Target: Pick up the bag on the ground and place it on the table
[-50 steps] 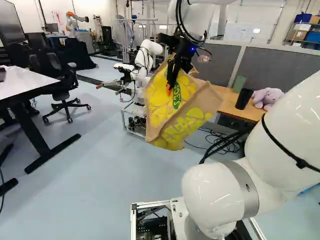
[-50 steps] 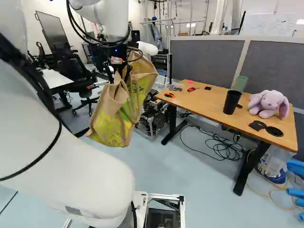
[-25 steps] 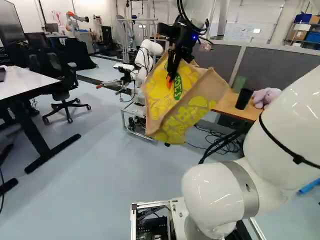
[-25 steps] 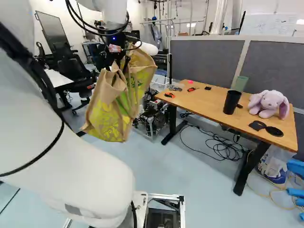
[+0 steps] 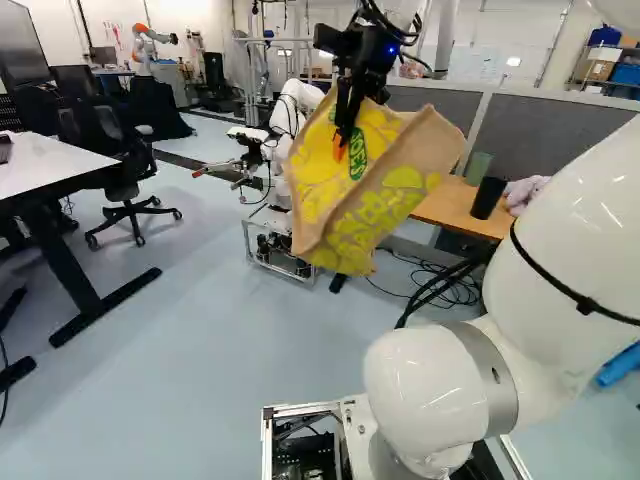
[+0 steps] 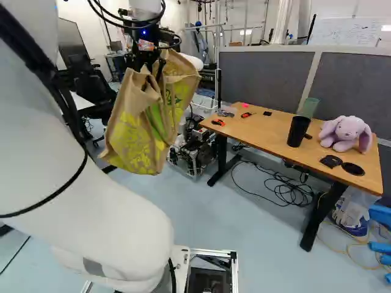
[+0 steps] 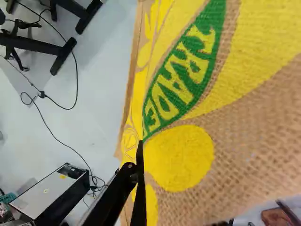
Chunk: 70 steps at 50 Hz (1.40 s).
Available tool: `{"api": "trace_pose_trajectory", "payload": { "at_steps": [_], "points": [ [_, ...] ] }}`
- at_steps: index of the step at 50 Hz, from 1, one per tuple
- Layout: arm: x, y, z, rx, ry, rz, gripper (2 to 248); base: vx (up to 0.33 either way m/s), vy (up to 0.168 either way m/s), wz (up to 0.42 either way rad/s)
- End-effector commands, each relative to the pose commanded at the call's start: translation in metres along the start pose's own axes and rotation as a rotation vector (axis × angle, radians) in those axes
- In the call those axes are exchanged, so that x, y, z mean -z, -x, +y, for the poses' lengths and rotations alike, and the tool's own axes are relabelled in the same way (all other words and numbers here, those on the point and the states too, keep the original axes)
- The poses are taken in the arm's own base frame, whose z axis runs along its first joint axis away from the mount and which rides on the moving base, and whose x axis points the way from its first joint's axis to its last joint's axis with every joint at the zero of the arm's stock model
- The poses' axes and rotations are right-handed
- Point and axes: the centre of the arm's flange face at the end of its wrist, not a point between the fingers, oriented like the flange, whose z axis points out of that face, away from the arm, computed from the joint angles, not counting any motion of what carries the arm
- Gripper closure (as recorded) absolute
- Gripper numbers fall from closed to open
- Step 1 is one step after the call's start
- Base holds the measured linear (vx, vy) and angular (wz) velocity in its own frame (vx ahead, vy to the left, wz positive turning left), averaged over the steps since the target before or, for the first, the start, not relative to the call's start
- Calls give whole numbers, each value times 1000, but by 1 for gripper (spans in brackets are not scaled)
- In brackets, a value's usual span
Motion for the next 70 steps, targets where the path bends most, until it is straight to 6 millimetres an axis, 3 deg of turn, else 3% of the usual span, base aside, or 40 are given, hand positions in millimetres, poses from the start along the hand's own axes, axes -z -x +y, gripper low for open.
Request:
{"api": "trace_pose_trajectory", "payload": {
  "at_steps": [12,38,70],
  "points": [
    [15,-4,-3,8,-2,-4,228,0,0,0],
    [17,-5,-3,9,-3,-4,228,9,-1,-7],
    [17,-5,-3,9,-3,-4,228,8,-53,-265]
  ]
}}
